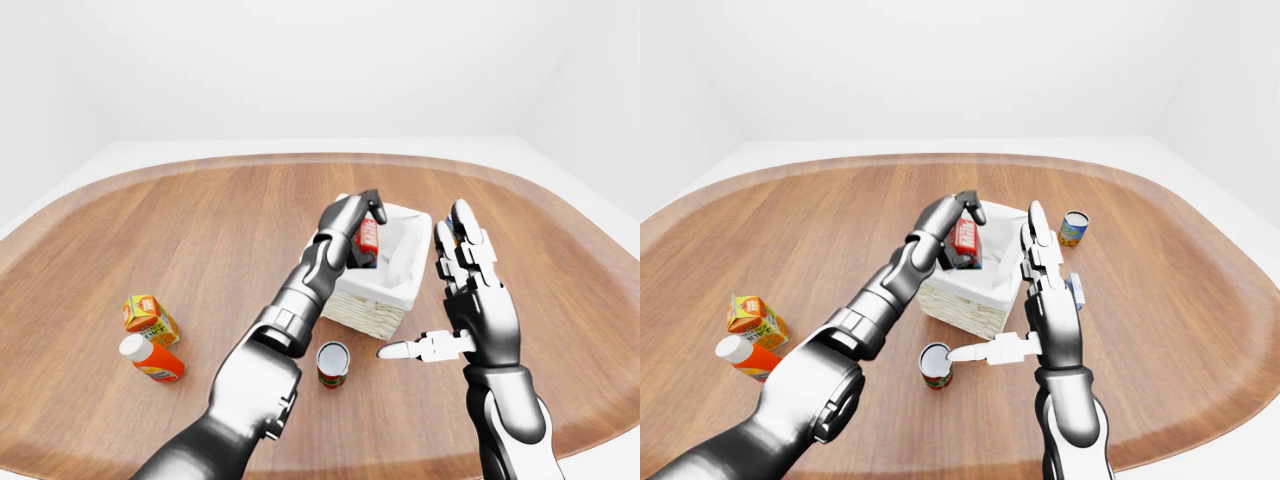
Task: Pick the milk and place it in the basket.
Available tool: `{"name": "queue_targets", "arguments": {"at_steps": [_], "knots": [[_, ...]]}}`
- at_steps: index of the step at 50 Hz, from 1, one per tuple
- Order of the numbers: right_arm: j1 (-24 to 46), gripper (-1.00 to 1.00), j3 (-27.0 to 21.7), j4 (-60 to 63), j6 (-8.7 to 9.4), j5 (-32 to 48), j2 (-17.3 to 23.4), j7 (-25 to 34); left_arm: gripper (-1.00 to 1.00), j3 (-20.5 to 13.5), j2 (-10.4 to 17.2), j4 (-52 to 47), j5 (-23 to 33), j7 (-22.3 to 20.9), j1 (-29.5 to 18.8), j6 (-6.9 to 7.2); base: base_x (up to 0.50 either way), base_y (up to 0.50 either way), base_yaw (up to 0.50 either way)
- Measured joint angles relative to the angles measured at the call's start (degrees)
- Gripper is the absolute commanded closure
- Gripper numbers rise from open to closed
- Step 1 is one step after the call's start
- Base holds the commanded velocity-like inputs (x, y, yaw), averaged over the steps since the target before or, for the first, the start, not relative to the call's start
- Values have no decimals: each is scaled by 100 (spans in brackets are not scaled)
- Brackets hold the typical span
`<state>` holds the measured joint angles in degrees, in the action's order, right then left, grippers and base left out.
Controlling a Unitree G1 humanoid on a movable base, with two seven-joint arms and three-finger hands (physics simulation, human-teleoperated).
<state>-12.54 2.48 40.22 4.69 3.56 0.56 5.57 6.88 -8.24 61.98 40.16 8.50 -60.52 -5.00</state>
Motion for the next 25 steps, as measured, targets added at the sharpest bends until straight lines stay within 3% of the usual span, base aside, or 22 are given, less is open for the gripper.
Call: {"name": "queue_targets", "arguments": {"at_steps": [25], "knots": [[-3,-100,0,47,26,8,-1,0,100,9,-18,204,75,89,16,0,0,0,0]]}}
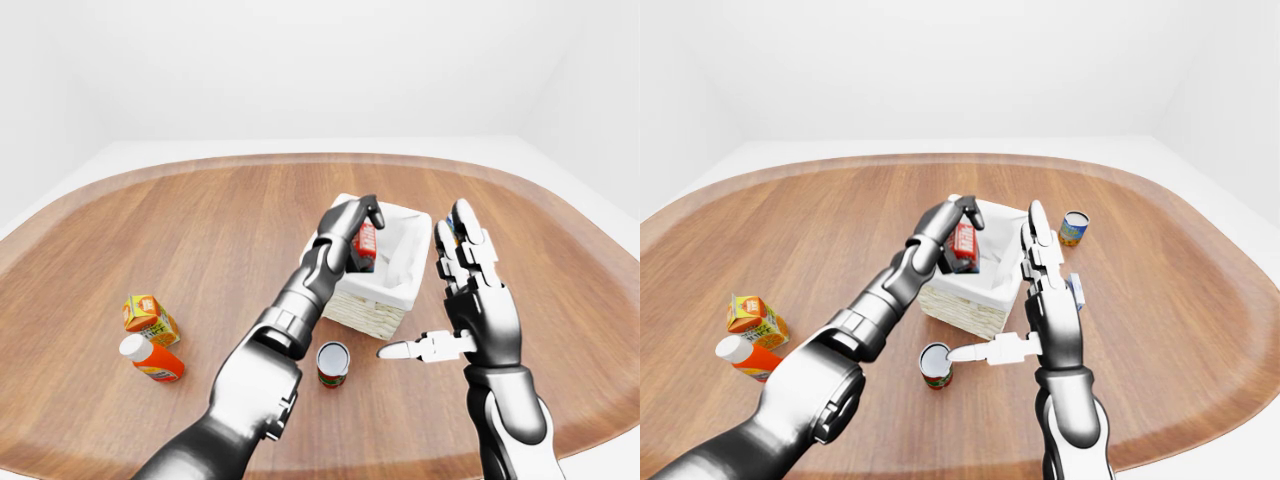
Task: Pick the milk and place it in the basket.
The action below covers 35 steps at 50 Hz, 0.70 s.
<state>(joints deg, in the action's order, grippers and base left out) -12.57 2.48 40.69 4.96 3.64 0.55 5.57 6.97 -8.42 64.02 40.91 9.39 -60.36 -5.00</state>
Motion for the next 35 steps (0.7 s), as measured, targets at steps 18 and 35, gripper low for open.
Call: {"name": "queue_targets", "arguments": {"at_steps": [18,35], "knots": [[-17,-100,2,44,4,-1,2,7,-100,-31,-1,-8,-13,93,-29,0,0,0,0],[-19,-100,3,79,4,1,0,10,-100,-131,-9,-163,-121,188,-95,0,0,0,0]]}}
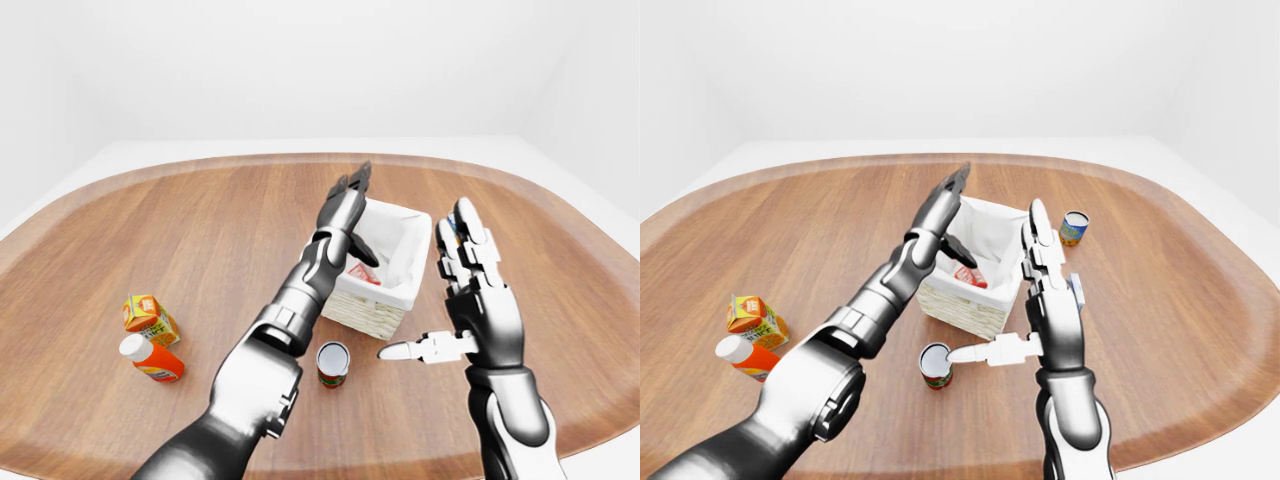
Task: Pick the milk and place it in the basket.
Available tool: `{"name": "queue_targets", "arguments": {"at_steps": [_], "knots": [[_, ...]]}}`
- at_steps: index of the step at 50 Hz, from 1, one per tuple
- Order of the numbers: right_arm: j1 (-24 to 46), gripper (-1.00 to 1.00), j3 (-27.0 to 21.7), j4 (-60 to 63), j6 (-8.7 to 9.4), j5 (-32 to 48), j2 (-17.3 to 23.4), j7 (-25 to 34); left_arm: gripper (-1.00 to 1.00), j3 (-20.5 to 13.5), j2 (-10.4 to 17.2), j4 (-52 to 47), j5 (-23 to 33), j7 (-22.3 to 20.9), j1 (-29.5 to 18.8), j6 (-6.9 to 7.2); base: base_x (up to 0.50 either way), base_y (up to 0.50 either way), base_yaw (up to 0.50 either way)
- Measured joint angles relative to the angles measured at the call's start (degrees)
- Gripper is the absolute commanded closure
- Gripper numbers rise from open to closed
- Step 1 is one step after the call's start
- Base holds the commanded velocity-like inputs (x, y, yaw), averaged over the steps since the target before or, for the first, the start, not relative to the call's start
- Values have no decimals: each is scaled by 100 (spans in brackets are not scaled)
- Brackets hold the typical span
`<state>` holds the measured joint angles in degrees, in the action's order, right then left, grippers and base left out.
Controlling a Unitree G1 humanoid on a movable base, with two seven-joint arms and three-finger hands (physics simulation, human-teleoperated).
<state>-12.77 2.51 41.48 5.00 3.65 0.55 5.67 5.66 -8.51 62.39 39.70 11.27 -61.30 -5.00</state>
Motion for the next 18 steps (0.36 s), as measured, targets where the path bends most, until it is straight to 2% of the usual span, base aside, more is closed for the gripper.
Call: {"name": "queue_targets", "arguments": {"at_steps": [11,18], "knots": [[6,-100,0,10,0,2,1,-1,-100,-42,-9,-199,-160,-97,45,0,0,0,0],[11,-100,-4,5,0,2,0,0,-100,-119,-32,-643,-589,-396,216,0,0,0,0]]}}
